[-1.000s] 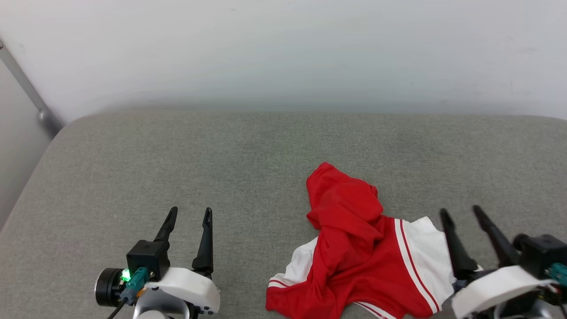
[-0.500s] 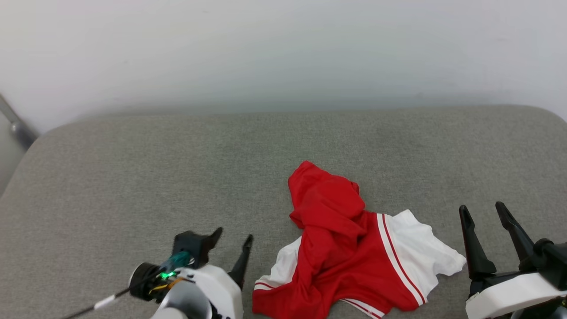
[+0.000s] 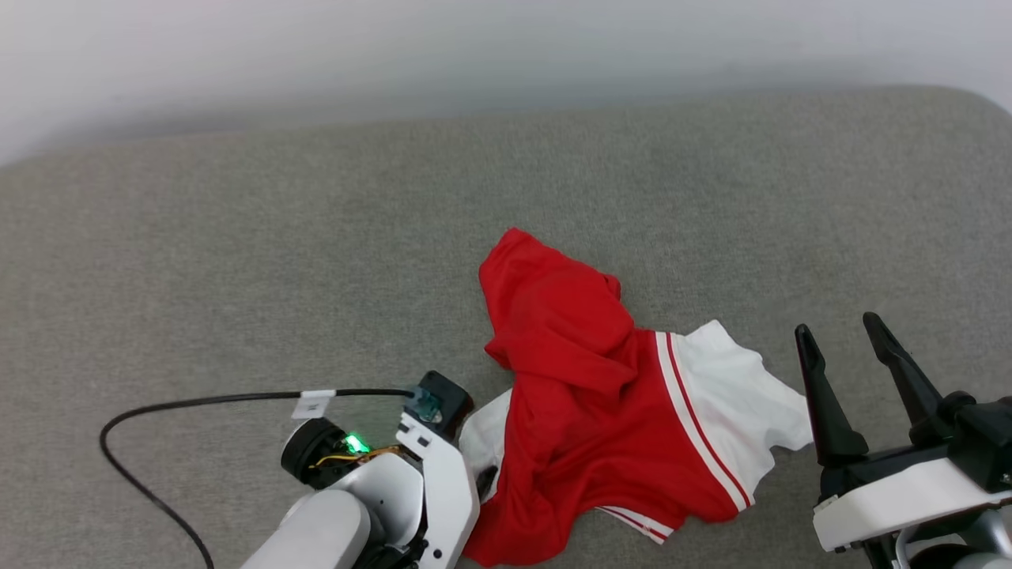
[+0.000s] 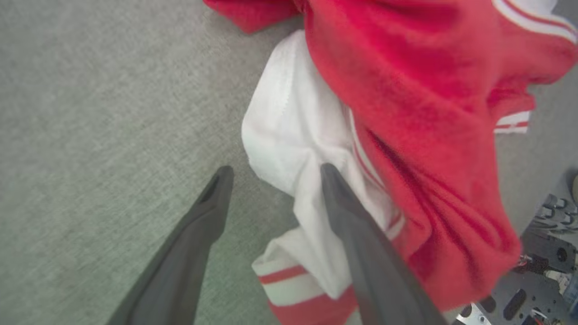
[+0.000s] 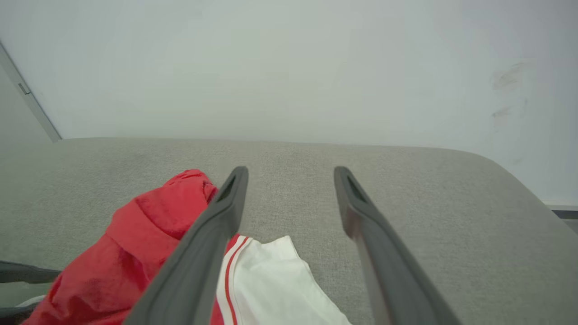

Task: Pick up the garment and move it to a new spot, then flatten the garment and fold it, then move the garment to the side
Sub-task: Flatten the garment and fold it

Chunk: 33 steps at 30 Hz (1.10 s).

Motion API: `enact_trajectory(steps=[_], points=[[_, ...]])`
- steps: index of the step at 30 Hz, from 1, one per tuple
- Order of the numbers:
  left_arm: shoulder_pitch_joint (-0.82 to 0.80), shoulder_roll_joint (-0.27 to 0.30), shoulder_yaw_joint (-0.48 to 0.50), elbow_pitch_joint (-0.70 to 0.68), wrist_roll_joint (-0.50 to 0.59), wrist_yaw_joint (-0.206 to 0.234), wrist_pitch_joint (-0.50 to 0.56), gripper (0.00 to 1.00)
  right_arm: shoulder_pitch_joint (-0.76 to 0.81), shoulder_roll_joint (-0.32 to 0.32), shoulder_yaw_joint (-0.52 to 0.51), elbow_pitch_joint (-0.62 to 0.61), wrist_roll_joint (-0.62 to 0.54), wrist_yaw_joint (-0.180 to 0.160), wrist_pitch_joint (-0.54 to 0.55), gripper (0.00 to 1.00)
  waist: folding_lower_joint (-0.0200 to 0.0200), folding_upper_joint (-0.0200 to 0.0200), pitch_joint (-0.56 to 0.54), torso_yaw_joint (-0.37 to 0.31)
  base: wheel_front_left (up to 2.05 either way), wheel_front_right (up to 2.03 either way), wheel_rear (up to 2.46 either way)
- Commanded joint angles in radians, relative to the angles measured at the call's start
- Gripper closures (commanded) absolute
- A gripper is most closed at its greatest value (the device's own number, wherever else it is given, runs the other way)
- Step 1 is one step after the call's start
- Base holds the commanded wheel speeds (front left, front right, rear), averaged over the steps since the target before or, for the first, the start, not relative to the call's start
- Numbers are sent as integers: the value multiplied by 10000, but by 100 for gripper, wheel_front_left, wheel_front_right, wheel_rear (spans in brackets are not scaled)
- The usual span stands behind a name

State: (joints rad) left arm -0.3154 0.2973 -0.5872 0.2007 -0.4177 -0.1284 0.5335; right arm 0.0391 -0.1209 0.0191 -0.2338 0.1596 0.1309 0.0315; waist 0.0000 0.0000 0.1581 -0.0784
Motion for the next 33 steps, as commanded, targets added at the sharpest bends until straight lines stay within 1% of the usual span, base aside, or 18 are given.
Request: enact_trajectory(steps=[1, 3, 4, 5, 6, 7, 8, 12, 14, 19, 25, 26, 27, 28, 29, 31, 32, 33], points=[[-342, 224, -433, -25, -228, -14, 469, 0, -200, 70, 26, -27, 102, -3, -56, 0, 0, 0, 462, -163, 0, 0, 0], [-539, 548, -998, 116, -471, -19, 1091, 0, -266, 94, 45, 33, 97, -3, -85, 0, 0, 0, 616, -208, 0, 0, 0], [-594, 705, -1274, 179, -560, -21, 1394, 27, -311, 106, 69, 51, 93, -3, -120, 0, 0, 0, 676, -231, 0, 0, 0], [-652, 795, -1484, 189, -702, -20, 1564, 52, -354, 124, 83, 77, 128, -3, -122, 0, 0, 0, 734, -255, 0, 0, 0], [-718, 873, -1697, 222, -850, -21, 1736, 72, -389, 126, 108, 97, 135, -3, -146, 0, 0, 0, 770, -272, 0, 0, 0], [-795, 988, -1915, 269, -926, -23, 1905, 100, -413, 124, 120, 112, 146, -3, -157, 0, 0, 0, 789, -290, 0, 0, 0], [-829, 1060, -2042, 302, -1020, -24, 1949, 100, -426, 127, 145, 142, 156, -3, -169, 0, 0, 0, 794, -310, 0, 0, 0], [-1001, 1076, -1946, 192, -1076, -18, 1172, 100, -336, 142, 43, 231, 154, -3, -163, 0, 0, 0, 628, -235, 0, 0, 0], [-1056, 1048, -1715, 93, -983, 157, 626, 100, -213, 150, -18, 306, 219, -2, -59, 0, 0, 0, 462, -79, 0, 0, 0], [-659, 1170, -955, -171, -939, 1083, -629, 100, 4, 164, -188, 315, 254, -3, 105, 0, 0, 0, -17, 451, 0, 0, 0], [555, 1631, 302, -353, -1488, 2395, -1469, 100, 273, 192, -398, 262, 329, -3, 275, 0, 0, 0, -406, 1043, 0, 0, 0], [789, 1706, 481, -325, -1599, 2564, -1553, 100, 318, 205, -440, 285, 349, -3, 302, 0, 0, 0, -471, 1117, 0, 0, 0], [789, 1706, 481, -325, -1599, 2564, -1553, 100, 318, 205, -440, 285, 349, -3, 302, 0, 0, 0, -471, 1117, 0, 0, 0], [1047, 1756, 649, -291, -1730, 2738, -1641, 100, 368, 216, -490, 311, 383, -3, 307, 0, 0, 0, -540, 1185, 0, 0, 0], [1761, 1859, 1153, -137, -2119, 3148, -1931, 100, 491, 235, -598, 376, 471, -3, 366, 0, 0, 0, -687, 1311, 0, 0, 0], [2136, 1752, 1341, 18, -2362, 3248, -2108, 100, 570, 260, -696, 438, 518, -3, 395, 0, 0, 0, -758, 1347, 0, 0, 0], [2275, 1676, 1356, 99, -2489, 3238, -2151, 69, 600, 274, -714, 461, 537, -3, 388, 0, 0, 0, -792, 1352, 0, 0, 0], [2394, 1515, 1388, 144, -2712, 3131, -2211, 3, 638, 284, -737, 498, 541, -3, 396, 0, 0, 0, -846, 1351, 0, 0, 0]])
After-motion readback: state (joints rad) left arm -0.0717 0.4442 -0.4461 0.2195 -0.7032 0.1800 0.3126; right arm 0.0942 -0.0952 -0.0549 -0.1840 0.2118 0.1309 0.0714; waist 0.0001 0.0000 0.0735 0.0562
